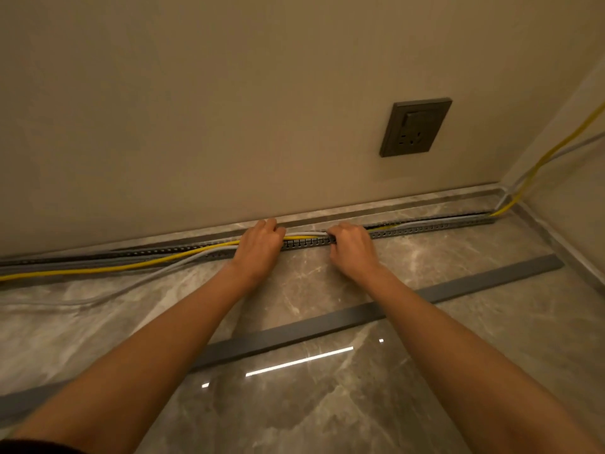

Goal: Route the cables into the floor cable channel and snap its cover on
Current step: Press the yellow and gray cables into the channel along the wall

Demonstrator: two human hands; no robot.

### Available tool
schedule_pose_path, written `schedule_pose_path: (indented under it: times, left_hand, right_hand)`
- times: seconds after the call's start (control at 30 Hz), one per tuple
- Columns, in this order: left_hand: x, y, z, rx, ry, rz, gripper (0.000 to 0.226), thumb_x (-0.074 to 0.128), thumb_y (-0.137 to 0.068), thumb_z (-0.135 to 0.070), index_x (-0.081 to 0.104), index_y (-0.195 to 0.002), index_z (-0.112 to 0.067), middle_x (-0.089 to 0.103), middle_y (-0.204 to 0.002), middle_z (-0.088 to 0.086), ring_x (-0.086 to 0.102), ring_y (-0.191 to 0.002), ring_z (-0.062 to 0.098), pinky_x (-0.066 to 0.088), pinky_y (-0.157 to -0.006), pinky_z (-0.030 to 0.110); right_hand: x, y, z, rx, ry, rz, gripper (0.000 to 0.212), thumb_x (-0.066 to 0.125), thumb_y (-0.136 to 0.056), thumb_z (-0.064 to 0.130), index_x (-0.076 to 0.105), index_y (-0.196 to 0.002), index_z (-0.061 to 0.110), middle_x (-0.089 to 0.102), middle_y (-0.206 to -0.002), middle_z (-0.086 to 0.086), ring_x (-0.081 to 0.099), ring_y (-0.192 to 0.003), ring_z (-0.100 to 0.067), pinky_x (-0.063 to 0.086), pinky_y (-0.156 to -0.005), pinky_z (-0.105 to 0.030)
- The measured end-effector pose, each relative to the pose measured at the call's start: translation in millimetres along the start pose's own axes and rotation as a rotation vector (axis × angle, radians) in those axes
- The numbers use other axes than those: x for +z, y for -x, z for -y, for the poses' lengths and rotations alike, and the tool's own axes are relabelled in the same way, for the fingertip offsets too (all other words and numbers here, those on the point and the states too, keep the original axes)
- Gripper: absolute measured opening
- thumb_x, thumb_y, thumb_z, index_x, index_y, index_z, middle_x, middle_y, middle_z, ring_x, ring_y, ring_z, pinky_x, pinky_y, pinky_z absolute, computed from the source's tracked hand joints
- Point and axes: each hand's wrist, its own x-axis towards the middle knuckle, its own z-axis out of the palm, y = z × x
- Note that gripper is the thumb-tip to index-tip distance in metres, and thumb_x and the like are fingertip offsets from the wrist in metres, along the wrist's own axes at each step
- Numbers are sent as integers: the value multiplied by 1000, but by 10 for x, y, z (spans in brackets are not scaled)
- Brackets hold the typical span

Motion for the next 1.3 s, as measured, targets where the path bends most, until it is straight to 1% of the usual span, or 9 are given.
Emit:
schedule_pose_path:
  times: [0.17, 0.27, 0.33, 0.53, 0.77, 0.9, 1.1, 1.2, 1.3]
  left_hand:
    - [52, -56, -232, 48, 36, -45, 23, 42, -91, -7, 50, -113, -2, 52, -117, 19, 49, -106, 33, 41, -84, 41]
    - [121, -48, -303, 28, 23, -56, 28, 41, -92, -7, 47, -119, -3, 52, -122, 17, 47, -111, 29, 39, -90, 36]
    - [153, -19, -301, 29, 9, -60, 31, 41, -92, -6, 45, -123, -4, 51, -123, 16, 47, -110, 29, 40, -88, 35]
    - [186, -15, -394, -17, 6, -58, 31, 46, -91, -4, 44, -122, -5, 49, -123, 15, 46, -109, 27, 41, -86, 32]
    - [84, -96, -360, -26, -40, -9, 26, 42, -91, -2, 48, -115, 1, 51, -119, 20, 47, -109, 32, 41, -84, 40]
    - [100, -95, -437, -36, -152, 62, 26, 38, -93, -4, 48, -116, 2, 50, -119, 20, 47, -109, 33, 41, -84, 40]
    - [57, -131, -493, -74, -197, 100, 24, 40, -92, -2, 50, -114, 0, 53, -117, 19, 50, -106, 34, 44, -81, 40]
    - [31, -159, -501, -63, -203, 142, 24, 44, -89, 0, 50, -113, -2, 56, -116, 18, 54, -105, 35, 46, -79, 41]
    - [121, -69, -513, -100, -124, 122, 35, 49, -86, 3, 45, -120, -4, 52, -120, 16, 52, -108, 33, 46, -82, 41]
  right_hand:
    - [-58, -58, -75, -52, 48, 74, 34, 50, -86, 10, 64, -117, 11, 62, -114, -12, 56, -107, -31, 34, -102, -38]
    - [-118, -106, -83, -41, 2, 107, 31, 50, -87, 9, 66, -113, 9, 61, -116, -14, 56, -108, -33, 37, -99, -38]
    - [-143, -130, -80, -24, -24, 125, 28, 50, -88, 8, 68, -109, 7, 62, -115, -15, 56, -107, -34, 39, -97, -40]
    - [-132, -97, -145, -16, -156, 149, 28, 49, -88, 3, 68, -108, 0, 57, -116, -21, 55, -107, -35, 45, -90, -36]
    - [-94, -71, -126, -27, -237, 160, 32, 51, -87, 1, 62, -117, -1, 46, -119, -18, 49, -110, -33, 40, -99, -36]
    - [-68, -52, -181, -53, -223, 188, 36, 50, -86, -2, 59, -121, 2, 44, -121, -18, 45, -114, -33, 37, -104, -38]
    - [-87, -57, -217, -86, -204, 221, 40, 48, -86, -2, 56, -125, 3, 47, -124, -17, 42, -118, -33, 37, -101, -38]
    - [-130, -66, -180, -110, -111, 232, 36, 47, -86, 1, 55, -121, 0, 48, -125, -17, 45, -118, -34, 38, -100, -41]
    - [-152, -70, -106, -133, 28, 256, 34, 44, -88, 3, 52, -121, -1, 48, -129, -18, 45, -119, -36, 35, -104, -46]
